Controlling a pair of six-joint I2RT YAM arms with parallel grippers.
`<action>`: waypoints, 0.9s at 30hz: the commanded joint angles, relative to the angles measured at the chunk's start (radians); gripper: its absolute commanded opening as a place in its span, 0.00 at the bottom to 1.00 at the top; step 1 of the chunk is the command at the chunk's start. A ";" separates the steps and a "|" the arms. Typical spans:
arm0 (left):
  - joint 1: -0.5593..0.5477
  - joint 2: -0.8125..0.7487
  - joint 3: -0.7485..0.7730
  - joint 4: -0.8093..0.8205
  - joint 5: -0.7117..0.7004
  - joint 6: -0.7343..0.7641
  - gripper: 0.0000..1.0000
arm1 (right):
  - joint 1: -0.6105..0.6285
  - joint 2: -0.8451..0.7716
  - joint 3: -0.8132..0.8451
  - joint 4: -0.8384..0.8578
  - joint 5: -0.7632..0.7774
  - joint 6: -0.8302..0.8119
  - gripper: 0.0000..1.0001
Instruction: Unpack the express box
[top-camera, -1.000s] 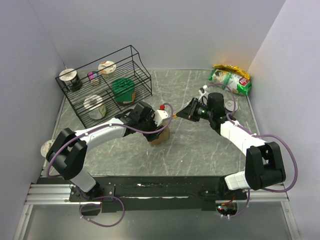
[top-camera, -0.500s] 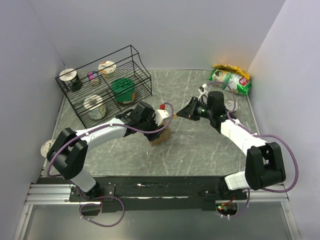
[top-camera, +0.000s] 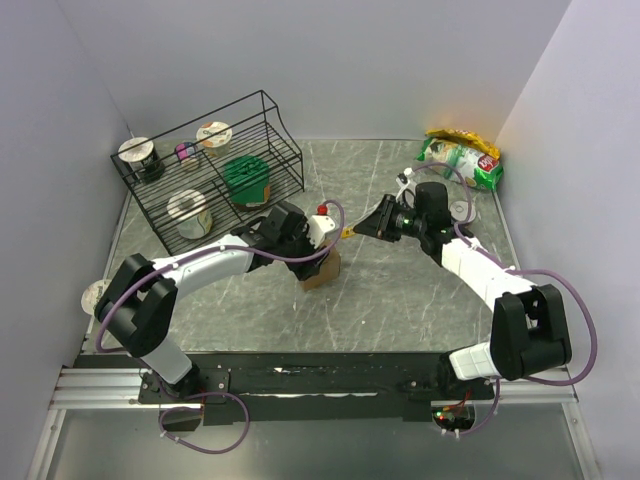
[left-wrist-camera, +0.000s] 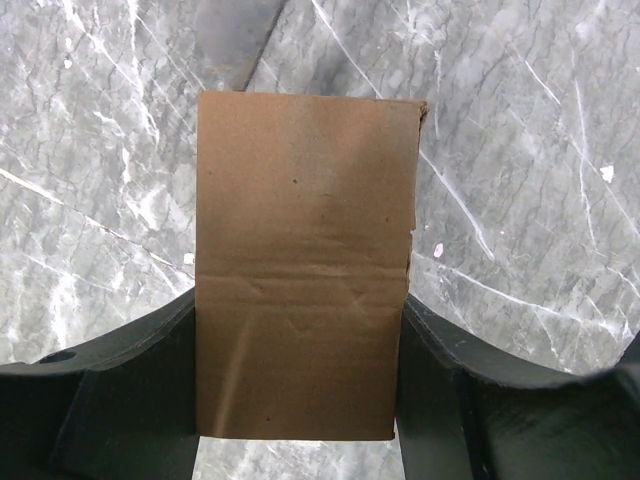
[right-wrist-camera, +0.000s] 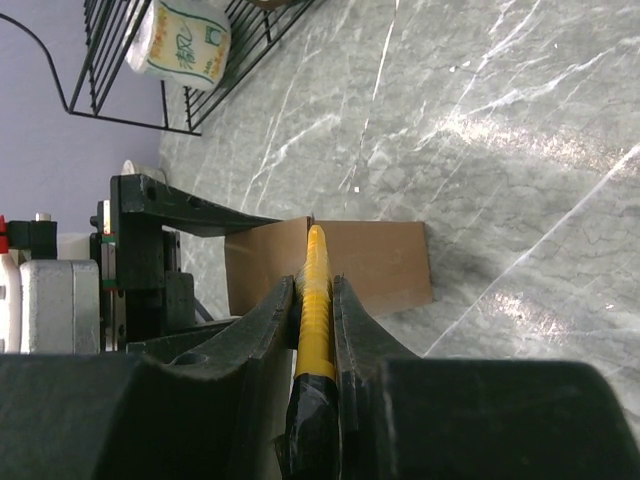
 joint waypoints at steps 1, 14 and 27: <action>0.049 0.024 0.018 0.030 -0.110 -0.027 0.42 | -0.001 -0.032 0.033 -0.123 -0.056 -0.049 0.00; 0.064 0.024 0.018 0.030 -0.122 -0.027 0.41 | -0.059 -0.078 0.067 -0.292 -0.076 -0.155 0.00; 0.029 0.001 0.167 -0.078 0.031 0.061 0.96 | -0.139 -0.060 0.247 -0.405 0.019 -0.339 0.00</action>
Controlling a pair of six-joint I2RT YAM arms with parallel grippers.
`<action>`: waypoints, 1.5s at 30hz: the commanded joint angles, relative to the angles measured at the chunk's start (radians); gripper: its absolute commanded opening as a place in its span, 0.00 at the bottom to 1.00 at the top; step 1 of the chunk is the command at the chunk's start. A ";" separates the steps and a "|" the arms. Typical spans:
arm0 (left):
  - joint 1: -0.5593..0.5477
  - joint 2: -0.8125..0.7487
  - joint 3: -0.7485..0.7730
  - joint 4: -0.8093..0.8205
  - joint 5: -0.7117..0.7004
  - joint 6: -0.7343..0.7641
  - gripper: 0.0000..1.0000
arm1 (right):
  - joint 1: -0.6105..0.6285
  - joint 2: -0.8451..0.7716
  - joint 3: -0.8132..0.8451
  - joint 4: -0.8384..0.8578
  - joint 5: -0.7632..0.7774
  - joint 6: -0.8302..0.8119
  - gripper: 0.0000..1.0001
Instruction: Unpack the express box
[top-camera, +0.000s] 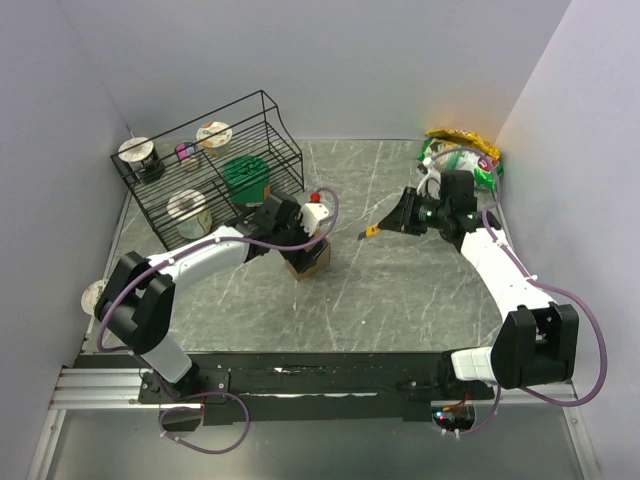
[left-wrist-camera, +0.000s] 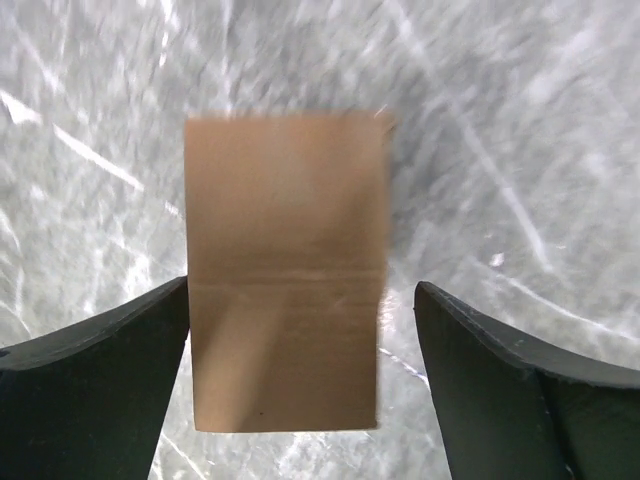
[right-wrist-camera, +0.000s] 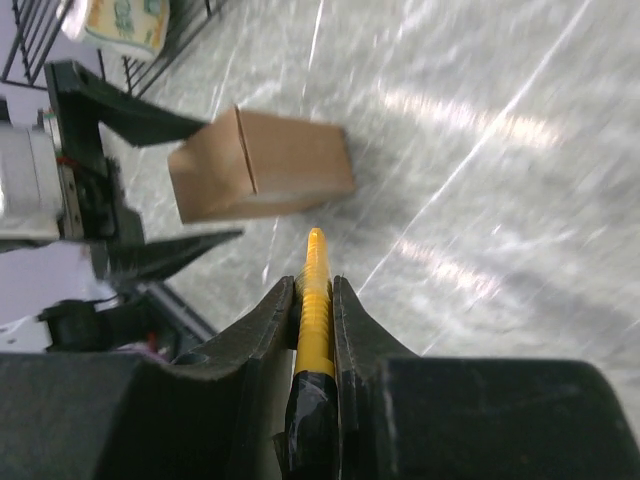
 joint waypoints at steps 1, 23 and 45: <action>-0.029 0.001 0.156 -0.084 0.068 0.044 0.96 | -0.003 0.012 0.107 -0.021 0.061 -0.104 0.00; -0.012 0.395 0.578 -0.558 0.135 0.029 0.79 | -0.133 -0.118 0.069 -0.007 0.083 -0.107 0.00; -0.004 0.138 -0.033 0.882 0.297 -0.195 0.67 | -0.141 0.017 0.414 -0.275 0.394 -0.427 0.00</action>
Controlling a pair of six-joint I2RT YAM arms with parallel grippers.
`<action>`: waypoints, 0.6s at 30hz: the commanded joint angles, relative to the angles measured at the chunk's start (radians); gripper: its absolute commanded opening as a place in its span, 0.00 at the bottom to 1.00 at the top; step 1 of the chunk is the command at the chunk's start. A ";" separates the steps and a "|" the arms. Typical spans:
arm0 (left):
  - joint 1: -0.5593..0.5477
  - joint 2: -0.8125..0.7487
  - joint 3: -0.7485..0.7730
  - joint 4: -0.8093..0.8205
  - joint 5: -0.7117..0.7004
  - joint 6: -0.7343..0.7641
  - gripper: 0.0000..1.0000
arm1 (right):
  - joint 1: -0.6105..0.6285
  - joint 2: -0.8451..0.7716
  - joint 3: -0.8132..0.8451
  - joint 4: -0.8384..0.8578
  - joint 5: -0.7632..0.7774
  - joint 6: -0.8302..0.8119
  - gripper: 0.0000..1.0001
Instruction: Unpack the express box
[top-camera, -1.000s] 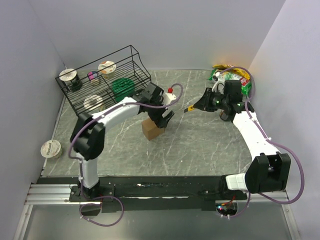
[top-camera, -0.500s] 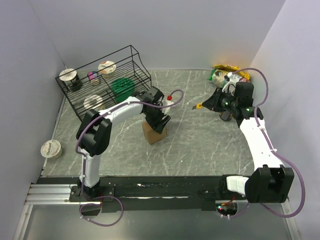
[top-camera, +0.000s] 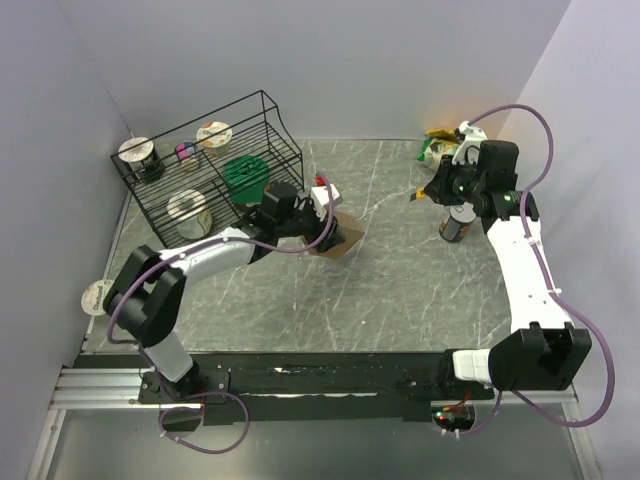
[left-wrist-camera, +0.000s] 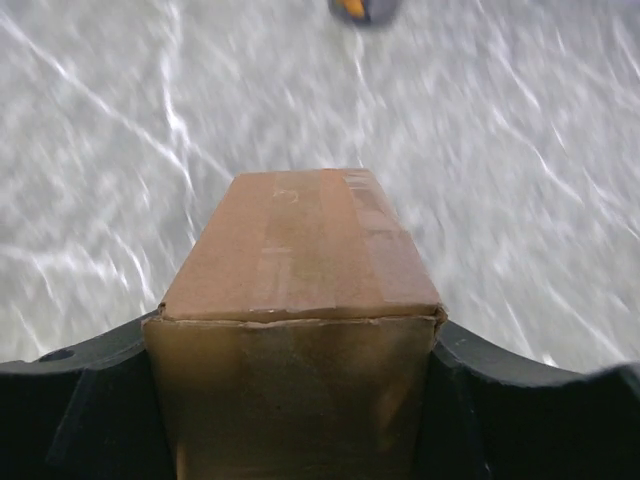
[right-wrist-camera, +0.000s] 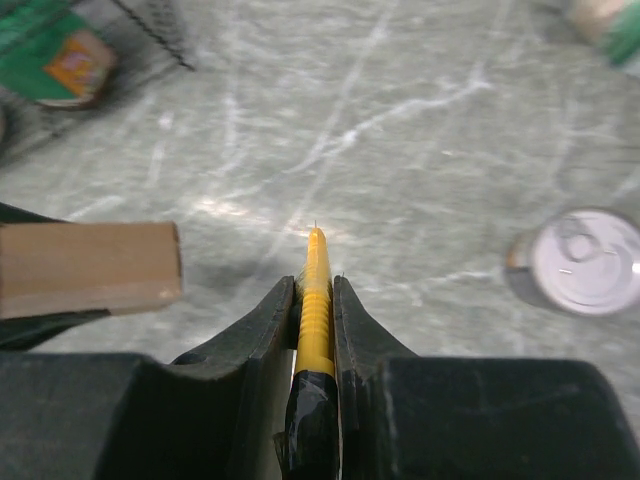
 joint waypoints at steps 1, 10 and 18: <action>0.000 0.115 -0.057 0.577 0.015 -0.151 0.67 | -0.006 0.055 0.124 -0.101 0.125 -0.117 0.00; -0.050 0.293 -0.098 0.990 -0.039 -0.291 0.70 | -0.003 0.104 0.261 -0.211 0.186 -0.211 0.00; -0.057 0.236 -0.271 1.063 -0.049 -0.295 0.73 | 0.022 0.136 0.263 -0.196 0.194 -0.205 0.00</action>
